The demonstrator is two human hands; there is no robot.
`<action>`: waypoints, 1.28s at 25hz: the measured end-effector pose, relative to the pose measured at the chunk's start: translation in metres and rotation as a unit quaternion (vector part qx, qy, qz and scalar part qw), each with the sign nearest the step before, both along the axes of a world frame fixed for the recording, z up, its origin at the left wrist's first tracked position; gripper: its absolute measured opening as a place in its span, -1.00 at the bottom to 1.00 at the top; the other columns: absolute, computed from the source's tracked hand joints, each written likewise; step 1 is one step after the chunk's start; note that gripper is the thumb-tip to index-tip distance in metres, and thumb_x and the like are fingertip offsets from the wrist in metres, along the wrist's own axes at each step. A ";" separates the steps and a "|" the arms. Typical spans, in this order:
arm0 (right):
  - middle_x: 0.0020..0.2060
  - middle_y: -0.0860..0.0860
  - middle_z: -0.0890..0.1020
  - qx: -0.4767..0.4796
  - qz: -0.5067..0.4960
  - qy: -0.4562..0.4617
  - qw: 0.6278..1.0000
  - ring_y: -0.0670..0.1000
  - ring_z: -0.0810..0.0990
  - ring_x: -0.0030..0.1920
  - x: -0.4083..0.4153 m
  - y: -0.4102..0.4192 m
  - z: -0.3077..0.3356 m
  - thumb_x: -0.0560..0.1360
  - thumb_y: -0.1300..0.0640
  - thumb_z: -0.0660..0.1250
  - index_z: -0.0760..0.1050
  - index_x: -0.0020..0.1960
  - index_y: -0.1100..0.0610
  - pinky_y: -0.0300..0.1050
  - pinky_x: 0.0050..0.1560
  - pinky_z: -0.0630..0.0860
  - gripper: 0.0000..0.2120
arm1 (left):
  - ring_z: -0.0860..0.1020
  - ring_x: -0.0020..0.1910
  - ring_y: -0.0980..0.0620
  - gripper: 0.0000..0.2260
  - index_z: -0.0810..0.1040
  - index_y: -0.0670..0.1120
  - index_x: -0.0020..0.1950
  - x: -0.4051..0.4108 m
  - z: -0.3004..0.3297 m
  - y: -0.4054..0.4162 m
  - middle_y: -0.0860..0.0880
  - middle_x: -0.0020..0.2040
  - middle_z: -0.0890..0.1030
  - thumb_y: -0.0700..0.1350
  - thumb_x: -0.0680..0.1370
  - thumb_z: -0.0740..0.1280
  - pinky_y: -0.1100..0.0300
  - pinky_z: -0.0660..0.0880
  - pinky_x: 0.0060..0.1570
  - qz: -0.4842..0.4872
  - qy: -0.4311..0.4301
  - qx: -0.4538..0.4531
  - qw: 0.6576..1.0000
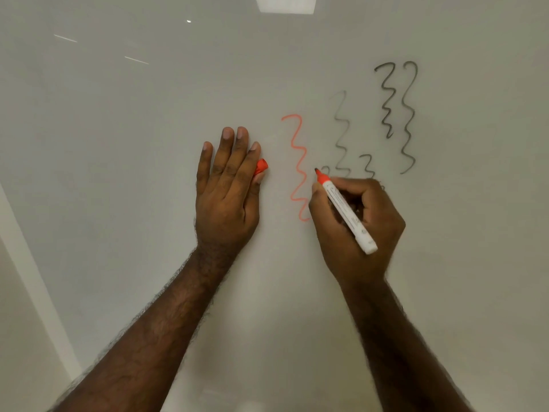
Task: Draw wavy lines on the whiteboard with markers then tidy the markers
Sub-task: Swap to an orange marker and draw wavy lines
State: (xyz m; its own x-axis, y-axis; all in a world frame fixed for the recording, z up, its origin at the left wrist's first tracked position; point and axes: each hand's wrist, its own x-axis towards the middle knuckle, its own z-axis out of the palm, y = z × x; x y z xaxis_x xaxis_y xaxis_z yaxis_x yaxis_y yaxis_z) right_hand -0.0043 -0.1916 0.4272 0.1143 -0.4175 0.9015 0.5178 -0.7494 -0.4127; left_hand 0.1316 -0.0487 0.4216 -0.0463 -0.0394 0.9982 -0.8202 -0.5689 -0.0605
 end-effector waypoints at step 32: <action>-0.35 -0.07 0.59 0.000 -0.071 0.066 0.995 -0.05 0.55 -0.41 -0.019 -0.015 -0.107 0.55 0.09 0.50 0.61 -0.09 0.18 -0.16 -0.40 0.53 -0.84 | 0.37 0.52 -0.35 -0.67 0.48 -0.32 0.45 -0.007 -0.032 -0.004 -0.33 0.48 0.44 -0.28 0.69 0.31 -0.33 0.25 0.53 0.002 0.019 -0.019 1.000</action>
State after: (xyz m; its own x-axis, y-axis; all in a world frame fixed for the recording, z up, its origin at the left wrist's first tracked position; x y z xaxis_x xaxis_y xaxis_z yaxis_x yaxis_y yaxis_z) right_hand -0.0231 -0.2063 0.3200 0.1718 -0.4376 0.8826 0.3476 -0.8114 -0.4700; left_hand 0.1248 -0.0528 0.3895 -0.0078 -0.0015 1.0000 -0.8190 -0.5738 -0.0073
